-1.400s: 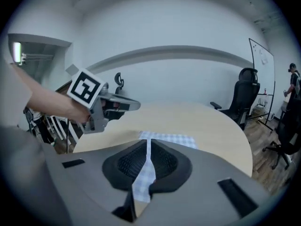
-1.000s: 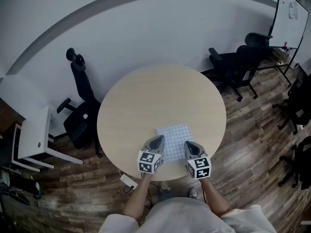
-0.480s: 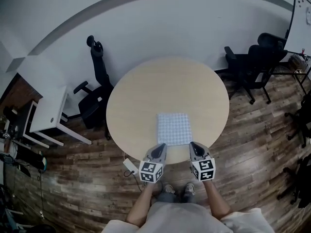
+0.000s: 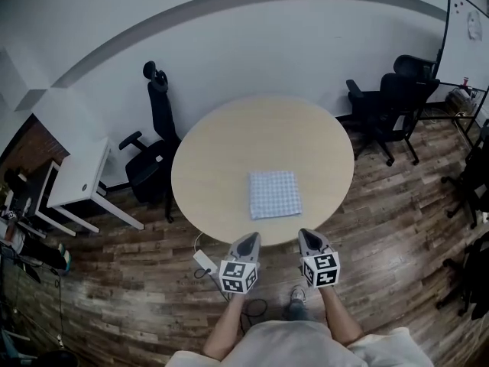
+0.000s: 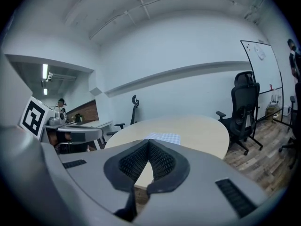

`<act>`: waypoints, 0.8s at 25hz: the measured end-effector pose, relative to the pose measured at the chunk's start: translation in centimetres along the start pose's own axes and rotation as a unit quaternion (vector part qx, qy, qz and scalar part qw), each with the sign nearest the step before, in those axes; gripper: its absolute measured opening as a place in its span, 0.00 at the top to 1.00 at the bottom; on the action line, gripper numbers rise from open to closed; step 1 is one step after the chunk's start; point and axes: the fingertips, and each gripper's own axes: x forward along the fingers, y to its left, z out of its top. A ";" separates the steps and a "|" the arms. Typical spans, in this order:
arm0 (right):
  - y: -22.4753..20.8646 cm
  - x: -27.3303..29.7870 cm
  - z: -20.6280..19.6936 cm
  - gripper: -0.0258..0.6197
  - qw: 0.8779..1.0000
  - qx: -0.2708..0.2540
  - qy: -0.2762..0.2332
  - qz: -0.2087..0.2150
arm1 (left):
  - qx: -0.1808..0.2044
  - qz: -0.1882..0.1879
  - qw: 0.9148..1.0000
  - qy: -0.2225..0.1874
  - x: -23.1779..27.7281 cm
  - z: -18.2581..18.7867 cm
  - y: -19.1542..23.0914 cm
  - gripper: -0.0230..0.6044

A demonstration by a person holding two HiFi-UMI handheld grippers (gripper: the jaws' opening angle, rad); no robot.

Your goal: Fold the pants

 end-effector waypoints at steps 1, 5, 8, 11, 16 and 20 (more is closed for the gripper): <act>0.7 -0.9 -0.3 0.92 1.000 -0.001 -0.001 -0.003 | 0.001 -0.001 1.000 -0.003 -1.2 -0.4 -0.3 0.91; 4.0 -5.3 -2.4 0.92 1.000 0.001 0.001 -0.021 | -0.006 -0.010 1.000 -0.012 -6.6 -2.7 -1.6 0.91; 7.1 -8.8 -3.9 0.92 1.000 -0.007 0.006 -0.026 | -0.010 -0.012 1.000 -0.010 -10.4 -4.3 -2.6 0.91; 9.6 -12.2 -5.4 0.92 1.000 -0.011 0.009 -0.027 | -0.016 -0.015 1.000 -0.010 -13.8 -5.5 -4.2 0.91; 13.1 -17.0 -7.0 0.92 0.999 -0.011 0.003 -0.031 | -0.020 -0.019 0.999 -0.016 -19.1 -7.1 -6.6 0.91; 15.3 -19.6 -7.7 0.92 0.999 -0.021 0.000 -0.029 | -0.020 -0.020 0.999 -0.024 -22.2 -7.7 -7.8 0.91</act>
